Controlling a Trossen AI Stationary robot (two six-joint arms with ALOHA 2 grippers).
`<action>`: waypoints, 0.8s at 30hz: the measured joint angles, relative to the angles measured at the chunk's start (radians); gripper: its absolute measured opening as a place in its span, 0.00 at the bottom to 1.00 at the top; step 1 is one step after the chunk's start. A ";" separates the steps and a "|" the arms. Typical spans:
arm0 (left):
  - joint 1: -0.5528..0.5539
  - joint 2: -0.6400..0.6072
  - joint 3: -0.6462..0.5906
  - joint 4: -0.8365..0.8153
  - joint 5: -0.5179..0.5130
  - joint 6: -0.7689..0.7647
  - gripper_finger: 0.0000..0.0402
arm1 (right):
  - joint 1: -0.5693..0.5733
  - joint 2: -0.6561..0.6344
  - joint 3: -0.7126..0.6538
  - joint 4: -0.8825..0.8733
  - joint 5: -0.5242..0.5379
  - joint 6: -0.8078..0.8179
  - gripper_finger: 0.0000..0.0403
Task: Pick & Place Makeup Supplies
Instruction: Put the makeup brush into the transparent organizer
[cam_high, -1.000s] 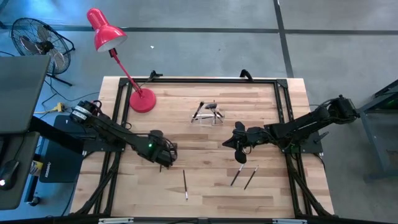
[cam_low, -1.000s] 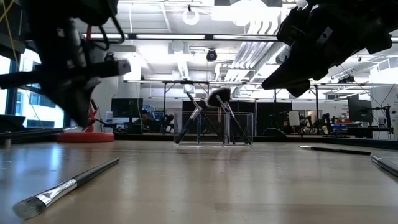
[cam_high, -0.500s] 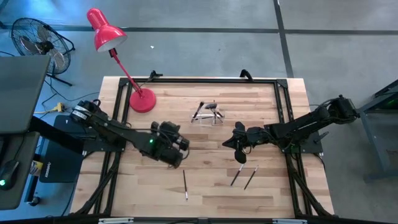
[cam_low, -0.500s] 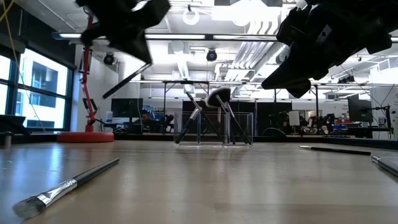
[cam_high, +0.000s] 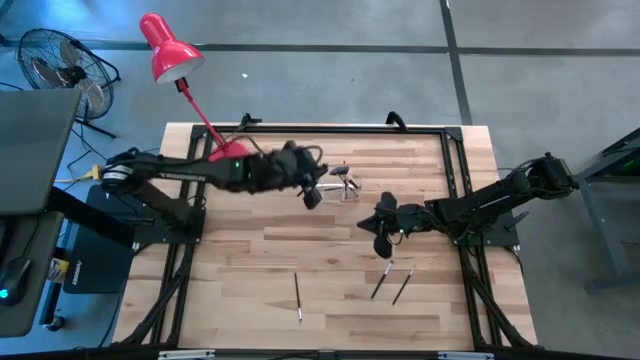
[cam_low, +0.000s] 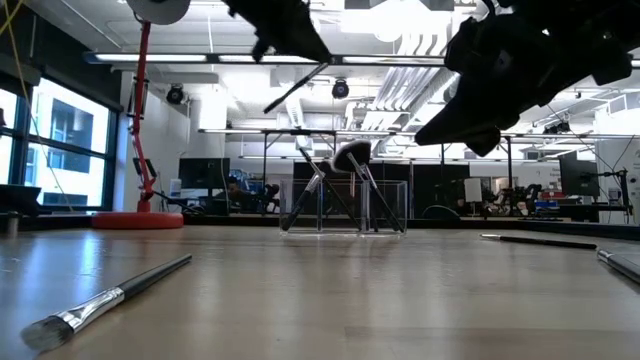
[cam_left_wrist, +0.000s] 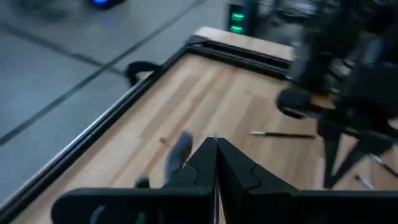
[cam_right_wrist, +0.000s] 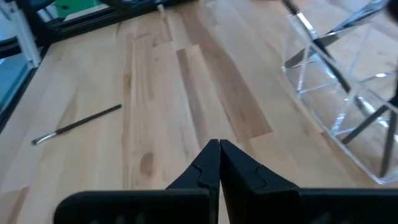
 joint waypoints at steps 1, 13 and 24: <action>0.026 -0.001 -0.002 0.014 0.058 0.035 0.00 | 0.000 0.000 0.000 0.000 0.015 0.008 0.01; 0.328 -0.002 -0.323 0.694 0.699 0.100 0.00 | -0.003 0.000 0.000 0.000 0.167 0.088 0.01; 0.438 0.043 -0.497 1.065 0.927 0.157 0.00 | -0.003 0.000 0.000 0.000 0.339 0.095 0.00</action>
